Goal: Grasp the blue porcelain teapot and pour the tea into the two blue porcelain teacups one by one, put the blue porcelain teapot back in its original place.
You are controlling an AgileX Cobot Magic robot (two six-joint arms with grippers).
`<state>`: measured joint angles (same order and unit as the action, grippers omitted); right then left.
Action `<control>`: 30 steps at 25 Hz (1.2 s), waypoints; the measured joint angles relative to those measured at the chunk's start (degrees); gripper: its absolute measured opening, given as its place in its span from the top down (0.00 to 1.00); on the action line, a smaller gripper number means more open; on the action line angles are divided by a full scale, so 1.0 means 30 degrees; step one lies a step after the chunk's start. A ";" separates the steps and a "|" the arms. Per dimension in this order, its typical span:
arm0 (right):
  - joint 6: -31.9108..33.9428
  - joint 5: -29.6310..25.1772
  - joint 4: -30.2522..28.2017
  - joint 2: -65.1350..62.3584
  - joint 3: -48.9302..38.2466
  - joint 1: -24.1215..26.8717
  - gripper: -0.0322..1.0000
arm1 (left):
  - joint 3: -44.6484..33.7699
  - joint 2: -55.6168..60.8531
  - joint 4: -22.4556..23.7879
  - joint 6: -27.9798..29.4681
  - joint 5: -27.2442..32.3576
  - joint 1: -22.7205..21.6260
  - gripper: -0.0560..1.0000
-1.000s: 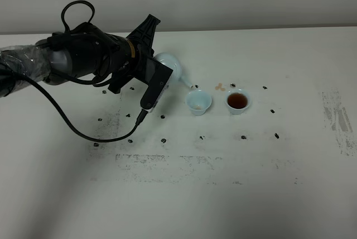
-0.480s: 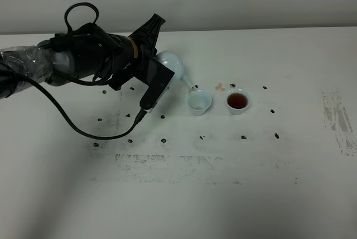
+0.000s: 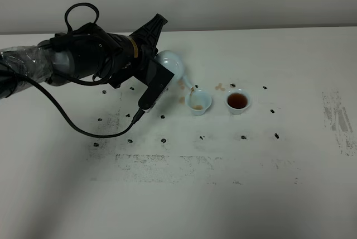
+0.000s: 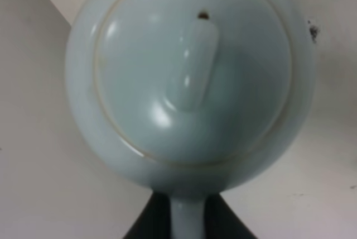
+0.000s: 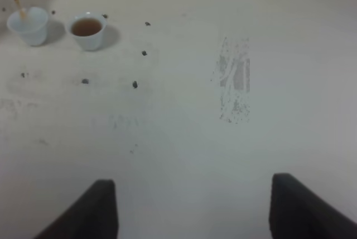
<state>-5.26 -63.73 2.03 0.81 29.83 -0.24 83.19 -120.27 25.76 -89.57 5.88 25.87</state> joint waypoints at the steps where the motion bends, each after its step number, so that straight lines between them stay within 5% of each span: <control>1: 0.0000 0.0000 0.0000 0.0000 0.0000 0.0000 0.43 | 0.0000 0.0000 0.0000 -0.0041 0.0000 0.0049 0.91; 30: 0.0000 0.0000 0.0000 0.0000 0.0000 0.0000 0.43 | 0.0000 0.0000 0.0000 -0.1641 -0.0114 0.0689 0.91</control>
<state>-5.26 -63.73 2.03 0.81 29.83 -0.24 83.19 -120.27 25.76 -94.50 5.54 27.94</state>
